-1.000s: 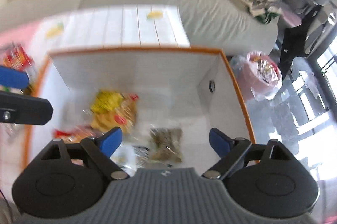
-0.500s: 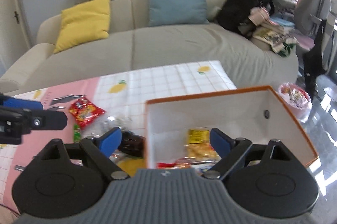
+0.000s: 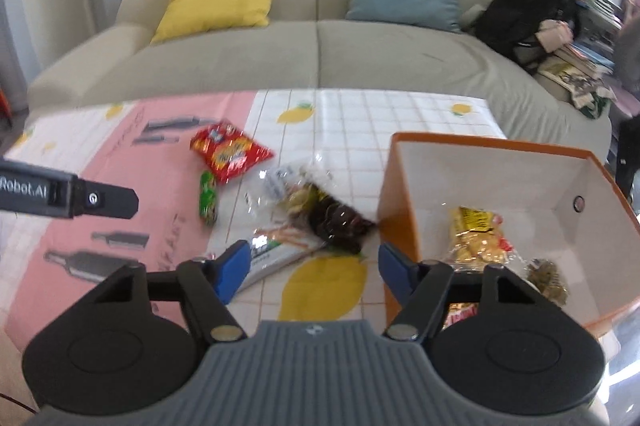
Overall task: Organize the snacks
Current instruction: 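Move both tools back toward the remaining snack pile, then grasp the white spicy-strip packet with left tool while right tool grasps dark brown packet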
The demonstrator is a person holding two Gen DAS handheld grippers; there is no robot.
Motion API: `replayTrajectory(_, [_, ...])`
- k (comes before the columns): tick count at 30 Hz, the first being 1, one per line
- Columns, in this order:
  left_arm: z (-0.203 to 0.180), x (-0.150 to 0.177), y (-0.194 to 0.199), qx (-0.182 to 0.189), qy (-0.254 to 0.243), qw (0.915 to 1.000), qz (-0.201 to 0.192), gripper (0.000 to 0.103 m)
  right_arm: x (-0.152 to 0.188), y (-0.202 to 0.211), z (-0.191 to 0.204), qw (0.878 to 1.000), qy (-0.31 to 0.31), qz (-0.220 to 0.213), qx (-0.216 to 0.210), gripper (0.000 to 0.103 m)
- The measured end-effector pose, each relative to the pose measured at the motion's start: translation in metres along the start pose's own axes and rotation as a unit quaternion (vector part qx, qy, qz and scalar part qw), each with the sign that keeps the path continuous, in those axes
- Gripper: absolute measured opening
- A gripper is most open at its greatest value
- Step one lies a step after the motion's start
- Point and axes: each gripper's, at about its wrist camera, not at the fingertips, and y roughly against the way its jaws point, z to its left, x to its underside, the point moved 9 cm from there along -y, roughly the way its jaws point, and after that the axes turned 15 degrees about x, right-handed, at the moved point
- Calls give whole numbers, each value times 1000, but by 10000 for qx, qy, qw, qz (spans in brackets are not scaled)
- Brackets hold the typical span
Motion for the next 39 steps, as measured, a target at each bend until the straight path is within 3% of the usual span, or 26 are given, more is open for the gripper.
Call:
replayTrajectory(5, [13,7,-15,141,210,9995,162,68,5,-18,17,9996,258,139,-17,62])
replayTrajectory(12, [15,6,-45,316,72,9983,475,68,-2,-50,29,9961,881,27,33,61])
replayTrajectory(17, [10,7,-69,430,-312,9949,857,69,-7,-73,33,9877,1556,-117,40,61])
replayTrajectory(22, [6,9,-94,759,-600,9879,1214,75,-5,-89,27,9838,1787,-14,121,60])
replayTrajectory(28, [-1,14,-118,1006,-1387,9717,1629,79,1,-81,20,9803,1966,-169,13,55])
replayTrajectory(32, [-4,16,-134,819,-1845,9650,1676,80,-6,-77,12,9826,1839,-194,-154,55])
replayTrajectory(35, [-10,19,-146,883,-2066,9587,1741,80,-9,-82,8,9843,1749,-59,-250,55])
replayTrajectory(39, [-11,16,-161,686,-2175,9591,1676,80,-12,-85,11,9828,1804,-20,-392,54])
